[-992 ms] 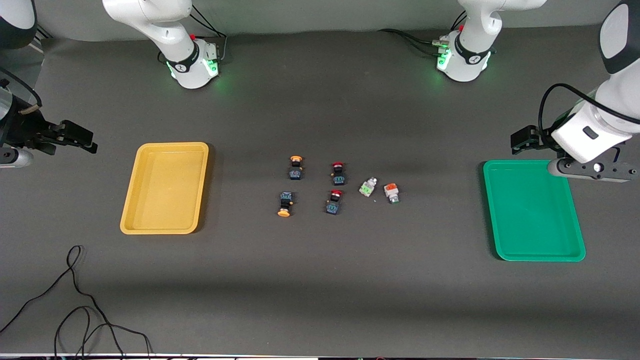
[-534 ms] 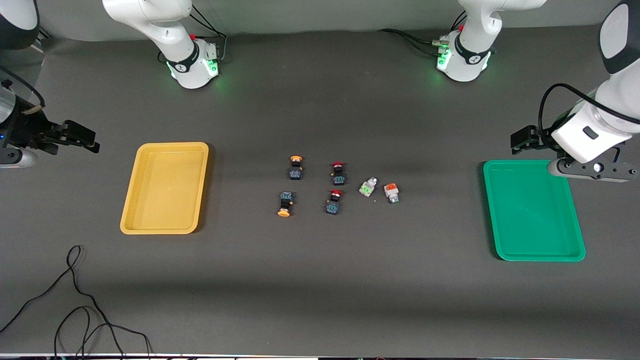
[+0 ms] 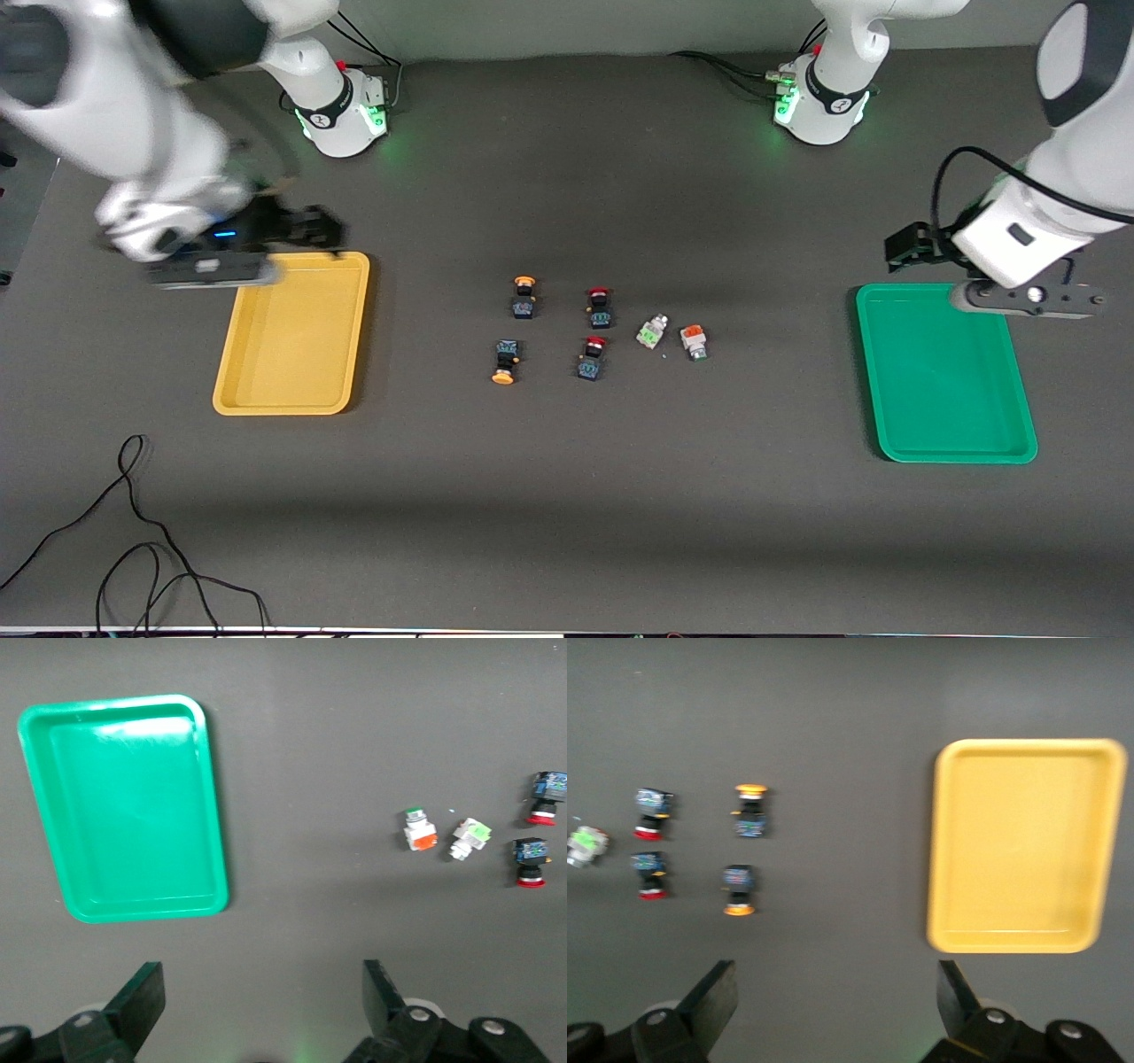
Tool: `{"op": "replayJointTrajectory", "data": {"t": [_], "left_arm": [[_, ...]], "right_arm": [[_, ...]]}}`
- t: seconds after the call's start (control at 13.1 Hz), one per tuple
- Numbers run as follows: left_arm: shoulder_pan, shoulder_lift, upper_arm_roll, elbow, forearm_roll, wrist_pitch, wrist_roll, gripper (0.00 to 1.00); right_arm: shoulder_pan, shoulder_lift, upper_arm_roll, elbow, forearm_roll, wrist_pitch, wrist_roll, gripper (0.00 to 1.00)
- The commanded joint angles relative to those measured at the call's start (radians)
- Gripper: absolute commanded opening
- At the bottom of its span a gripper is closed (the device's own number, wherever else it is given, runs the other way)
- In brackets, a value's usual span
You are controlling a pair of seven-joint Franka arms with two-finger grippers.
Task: Place green and yellow buttons in trays
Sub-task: 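Reach the right gripper to an orange button while the left gripper reaches a green button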
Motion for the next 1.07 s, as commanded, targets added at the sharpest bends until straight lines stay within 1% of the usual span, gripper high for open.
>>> {"op": "replayJointTrajectory", "data": {"t": [0.0,0.08,0.23,0.38,0.46,0.53,0.69,0.76,0.99], "left_arm": [[-0.117,0.045,0.008,0.01,-0.007,0.038,-0.175,0.99],[-0.157,0.068,0.008,0.012,-0.007,0.063,-0.232,0.99],[-0.197,0.127,0.008,0.01,-0.008,0.132,-0.289,0.99],[-0.228,0.182,0.008,0.003,-0.007,0.173,-0.294,0.99],[-0.245,0.203,0.009,-0.014,-0.005,0.213,-0.296,0.98],[-0.247,0.223,0.009,-0.036,-0.007,0.258,-0.296,0.98],[-0.25,0.246,0.008,-0.095,-0.007,0.337,-0.296,0.99],[-0.25,0.257,0.008,-0.134,-0.008,0.385,-0.296,0.99],[-0.253,0.294,0.008,-0.241,-0.008,0.511,-0.294,1.0]], "right_arm": [[0.159,0.041,-0.014,0.006,0.007,0.048,0.193,1.0],[0.21,0.042,-0.016,0.004,0.007,0.062,0.244,1.0],[0.277,0.048,-0.016,0.003,0.007,0.067,0.299,1.0],[0.301,0.067,-0.016,-0.017,0.004,0.094,0.322,1.0],[0.301,0.079,-0.016,-0.057,-0.002,0.132,0.322,1.0],[0.298,0.082,-0.016,-0.125,-0.002,0.204,0.322,1.0],[0.302,0.097,-0.017,-0.258,-0.002,0.392,0.324,1.0],[0.301,0.138,-0.017,-0.295,-0.002,0.472,0.322,1.0],[0.302,0.28,-0.019,-0.306,-0.005,0.626,0.324,1.0]]}}
